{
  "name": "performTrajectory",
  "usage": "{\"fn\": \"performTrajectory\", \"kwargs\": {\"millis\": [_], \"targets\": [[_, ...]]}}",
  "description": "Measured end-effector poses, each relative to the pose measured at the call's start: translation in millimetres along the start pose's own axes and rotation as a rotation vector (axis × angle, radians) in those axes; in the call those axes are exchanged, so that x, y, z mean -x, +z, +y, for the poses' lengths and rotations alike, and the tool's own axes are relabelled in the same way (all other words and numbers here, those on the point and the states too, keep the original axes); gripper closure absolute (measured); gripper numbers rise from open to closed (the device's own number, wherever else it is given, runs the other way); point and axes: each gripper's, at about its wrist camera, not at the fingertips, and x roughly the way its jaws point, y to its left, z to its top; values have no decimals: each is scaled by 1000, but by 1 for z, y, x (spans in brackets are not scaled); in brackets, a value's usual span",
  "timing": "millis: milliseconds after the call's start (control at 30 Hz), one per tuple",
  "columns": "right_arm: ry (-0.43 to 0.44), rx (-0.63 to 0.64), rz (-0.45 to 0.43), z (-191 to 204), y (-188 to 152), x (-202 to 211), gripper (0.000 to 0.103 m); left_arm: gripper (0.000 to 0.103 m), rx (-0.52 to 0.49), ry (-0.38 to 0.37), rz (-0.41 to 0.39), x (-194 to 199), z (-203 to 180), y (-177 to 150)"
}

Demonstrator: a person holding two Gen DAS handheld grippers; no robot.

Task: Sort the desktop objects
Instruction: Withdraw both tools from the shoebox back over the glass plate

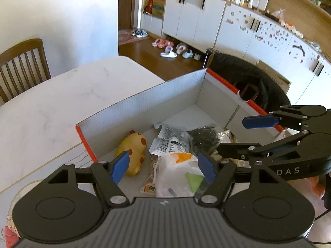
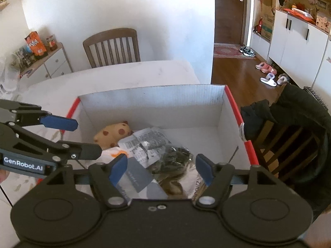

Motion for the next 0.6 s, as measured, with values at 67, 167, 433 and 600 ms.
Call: {"fn": "performTrajectory", "kwargs": {"millis": [67,167,433,600], "targets": [[0,11,-9,5,-1,5,27,26,2,2,-18,8,1,-4],[9,28,-19,11,-2,12,24,26,-1,7,-41,19,2,-9],[25,37,-58,31,-9,23,10,26,24,3,-76,45,11,-30],[44,17,-80,41,-17,28,3,19,52,6,-100,61,23,-45]]}}
